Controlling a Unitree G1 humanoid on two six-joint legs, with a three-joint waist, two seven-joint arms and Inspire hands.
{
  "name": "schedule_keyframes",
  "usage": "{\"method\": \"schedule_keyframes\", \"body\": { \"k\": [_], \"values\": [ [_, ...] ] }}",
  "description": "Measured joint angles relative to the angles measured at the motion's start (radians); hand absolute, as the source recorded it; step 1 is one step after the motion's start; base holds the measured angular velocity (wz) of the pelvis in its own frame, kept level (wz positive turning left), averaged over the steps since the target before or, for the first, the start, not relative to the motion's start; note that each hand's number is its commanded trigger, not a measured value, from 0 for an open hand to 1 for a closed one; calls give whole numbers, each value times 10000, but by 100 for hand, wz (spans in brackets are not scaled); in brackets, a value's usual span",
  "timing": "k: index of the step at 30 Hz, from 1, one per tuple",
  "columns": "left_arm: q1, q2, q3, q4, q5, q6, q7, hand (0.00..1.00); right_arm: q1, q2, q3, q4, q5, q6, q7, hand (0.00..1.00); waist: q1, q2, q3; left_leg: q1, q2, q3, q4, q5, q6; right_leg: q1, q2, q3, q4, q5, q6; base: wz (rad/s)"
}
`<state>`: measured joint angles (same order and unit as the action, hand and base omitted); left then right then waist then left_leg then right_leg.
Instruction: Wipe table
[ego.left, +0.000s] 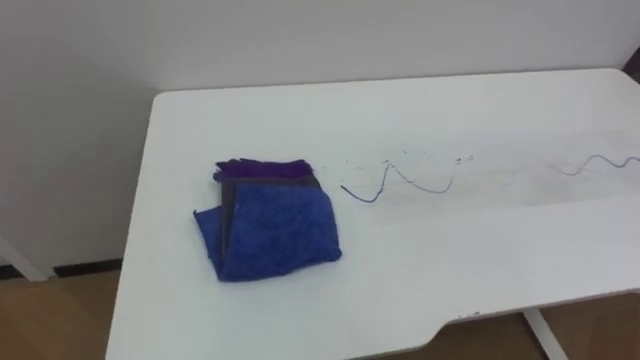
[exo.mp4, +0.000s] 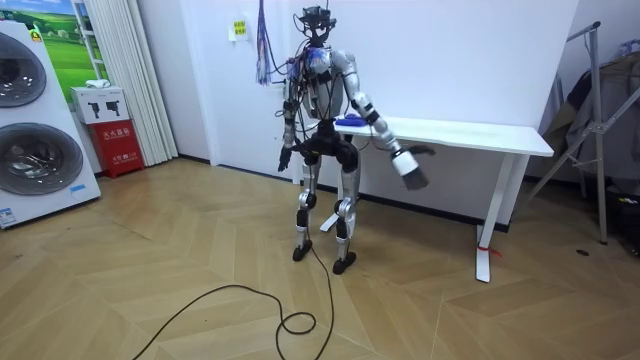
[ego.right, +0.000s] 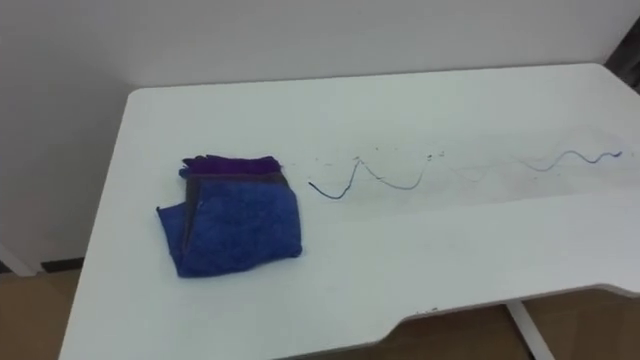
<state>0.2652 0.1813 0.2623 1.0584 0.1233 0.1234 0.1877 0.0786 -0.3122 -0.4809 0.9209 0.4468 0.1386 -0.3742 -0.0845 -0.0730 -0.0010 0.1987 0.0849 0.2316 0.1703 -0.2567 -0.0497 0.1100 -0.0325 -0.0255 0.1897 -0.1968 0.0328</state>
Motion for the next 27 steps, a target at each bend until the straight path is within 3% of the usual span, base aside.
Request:
{"method": "schedule_keyframes", "body": {
  "k": [1,3,6,9,12,15,19,22,27],
  "values": [
    [-26,20,-119,-17,-14,-3,7,0,-104,-9,47,-465,-304,-74,-224,0,23,49,32,-54,2,30,6,0,0,-62,6,32,2,1,0,-11],
    [-49,5,-307,-125,5,-15,-30,0,-380,-6,167,-1861,-1352,-169,-832,0,97,-14,-1,-166,11,72,26,2,1,-221,54,202,53,53,5,-15],
    [33,34,-323,-244,258,-20,-35,0,-380,1,602,-4736,-4198,-223,-1647,0,339,13,4,-307,17,61,16,3,2,-479,62,131,154,58,4,-15],
    [133,57,-570,-346,275,-22,-33,0,-343,25,1213,-6913,-5983,-447,-1917,0,405,-66,97,-308,30,25,-43,5,0,-440,76,46,159,59,3,-4],
    [32,63,-967,-345,257,-32,-45,0,-486,24,1850,-8570,-7762,-552,-2022,0,647,-129,110,-301,34,8,-51,5,0,-450,73,-125,150,60,1,0],
    [11,92,-1346,-344,275,-201,-27,0,-750,14,2682,-9616,-8856,-959,-2053,0,813,-124,111,-267,34,-338,-53,5,0,-392,73,-348,149,62,-2,7],
    [-170,142,-1893,-384,420,-423,-66,0,-1213,11,3869,-10099,-9641,-1060,-1820,0,1175,-109,106,-211,43,-442,-74,5,0,-338,80,-516,127,62,-2,-4],
    [-285,152,-1921,-379,492,-618,-249,0,-1239,10,4784,-10504,-10080,-1183,-1285,0,1377,-58,125,-204,49,-648,-105,5,0,-253,71,-725,112,62,-2,17],
    [-382,237,-2298,-360,763,-709,-272,0,-1464,-3,5836,-10906,-10938,-1427,-499,0,1743,24,63,-327,61,-997,-105,6,0,-257,53,-1137,111,62,-2,14]
  ]
}}
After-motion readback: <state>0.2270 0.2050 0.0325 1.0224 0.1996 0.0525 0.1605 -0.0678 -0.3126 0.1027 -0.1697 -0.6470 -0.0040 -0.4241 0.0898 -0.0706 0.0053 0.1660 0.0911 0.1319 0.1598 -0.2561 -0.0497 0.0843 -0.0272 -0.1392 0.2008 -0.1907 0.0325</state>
